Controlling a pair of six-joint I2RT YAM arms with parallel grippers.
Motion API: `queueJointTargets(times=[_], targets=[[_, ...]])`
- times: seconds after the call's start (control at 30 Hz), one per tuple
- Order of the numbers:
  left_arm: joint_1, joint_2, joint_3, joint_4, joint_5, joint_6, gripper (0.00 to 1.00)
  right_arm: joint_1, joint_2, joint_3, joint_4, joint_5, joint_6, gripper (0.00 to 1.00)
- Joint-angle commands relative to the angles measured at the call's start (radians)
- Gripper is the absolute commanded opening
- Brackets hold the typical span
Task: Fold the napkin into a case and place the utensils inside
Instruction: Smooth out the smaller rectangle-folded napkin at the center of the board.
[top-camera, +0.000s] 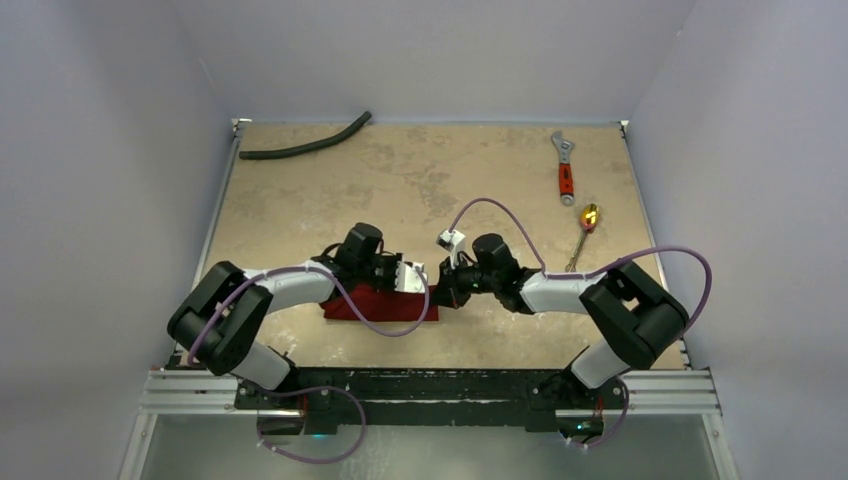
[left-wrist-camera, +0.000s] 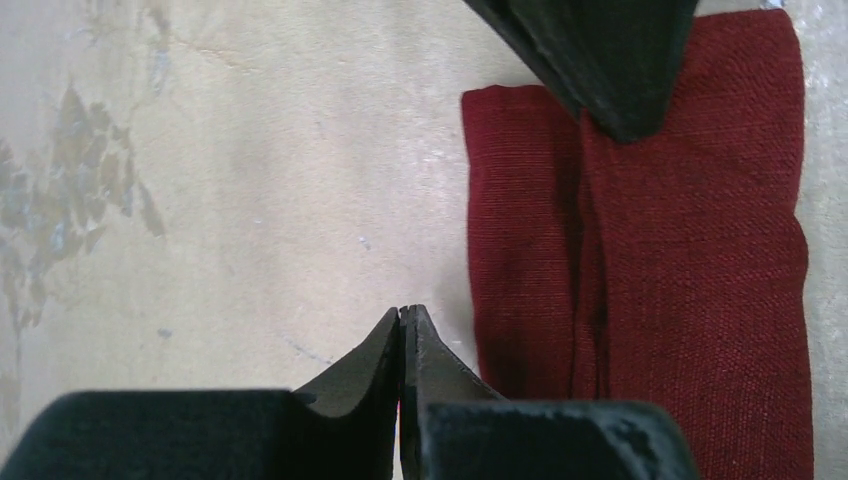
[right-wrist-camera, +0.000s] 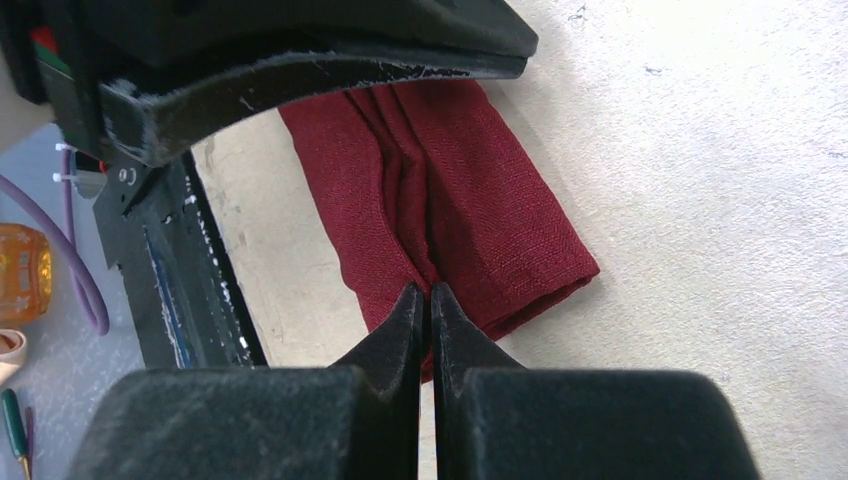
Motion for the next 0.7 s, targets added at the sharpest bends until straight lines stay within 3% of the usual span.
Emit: queueJointTargets(times=[0.0, 0.2, 0.67], targets=[[0.001, 0.041, 0.008, 0.004, 0.062, 0.138, 0.00, 0.005, -0.035, 0.015, -0.005, 0.030, -0.020, 0.00], [-0.014, 0.045, 0.022, -0.105, 0.098, 0.271, 0.00, 0.005, -0.020, 0.073, -0.047, 0.026, -0.052, 0.00], [-0.018, 0.002, -0.009, -0.153, 0.145, 0.319, 0.00, 0.004, 0.044, 0.136, -0.066, 0.021, -0.050, 0.00]])
